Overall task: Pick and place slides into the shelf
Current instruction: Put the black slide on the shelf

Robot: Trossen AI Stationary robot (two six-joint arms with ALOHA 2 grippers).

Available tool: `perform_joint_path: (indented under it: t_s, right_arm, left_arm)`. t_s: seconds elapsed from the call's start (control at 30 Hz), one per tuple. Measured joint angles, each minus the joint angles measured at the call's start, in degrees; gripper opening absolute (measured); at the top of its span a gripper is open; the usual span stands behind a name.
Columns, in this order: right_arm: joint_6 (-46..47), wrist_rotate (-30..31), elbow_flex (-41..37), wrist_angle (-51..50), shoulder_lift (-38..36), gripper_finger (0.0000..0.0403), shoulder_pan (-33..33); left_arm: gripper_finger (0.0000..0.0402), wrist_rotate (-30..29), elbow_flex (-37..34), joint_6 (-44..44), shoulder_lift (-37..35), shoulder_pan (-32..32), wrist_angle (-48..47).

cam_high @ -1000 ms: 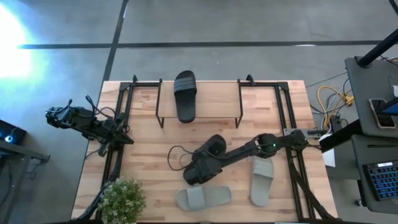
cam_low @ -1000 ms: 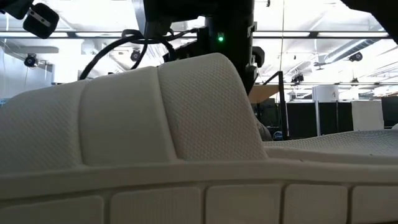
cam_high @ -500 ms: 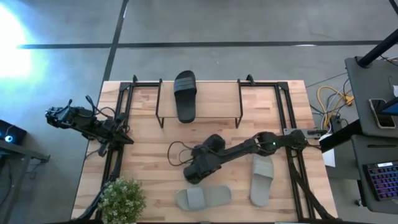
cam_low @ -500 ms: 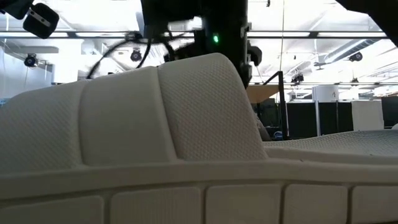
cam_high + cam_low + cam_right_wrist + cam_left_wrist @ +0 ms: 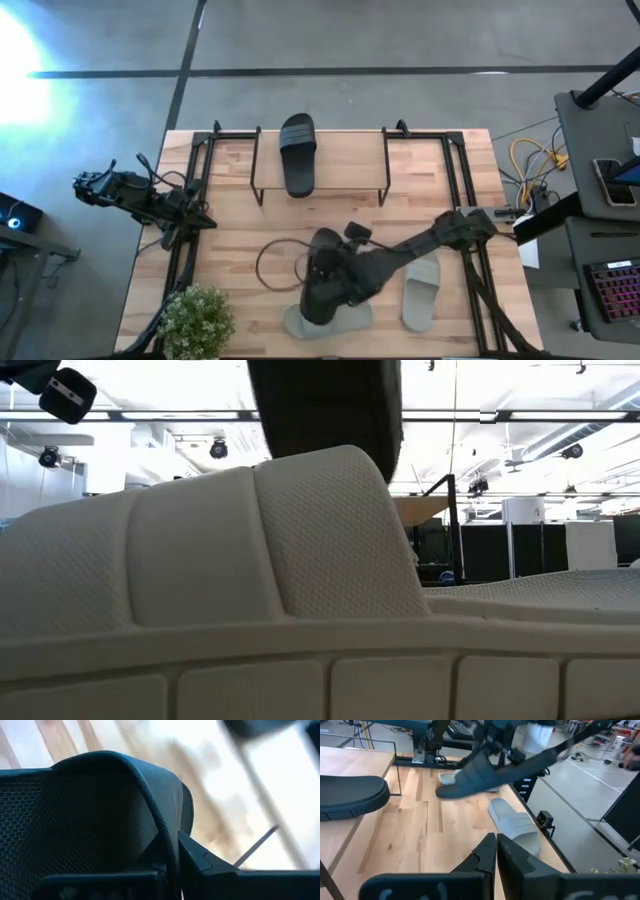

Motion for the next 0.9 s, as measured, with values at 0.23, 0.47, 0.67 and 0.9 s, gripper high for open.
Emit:
perform_joint_path:
  t_s: [0.23, 0.47, 0.67, 0.9]
  right_arm:
    - [-4.75, 20.36, 0.17, -0.17, -4.71, 0.0023, -3.11]
    - [-18.56, 23.74, 0.15, -0.19, -5.9, 0.0033, -11.62]
    - [-30.24, 22.27, 0.11, -0.16, -6.03, 0.0013, -19.49]
    - [-47.57, 28.07, -0.12, -0.15, -10.51, 0.001, -29.63]
  left_arm:
    - [0.0, -0.15, 0.0, -0.04, 0.11, 0.0, -0.02]
    - [0.0, -0.78, 0.0, -0.26, 0.02, 0.0, 0.0]
    - [0.0, -6.05, 0.32, -2.59, -0.07, 0.0, 0.76]
    - [0.0, -19.83, 0.27, -2.79, 0.22, 0.02, 4.29]
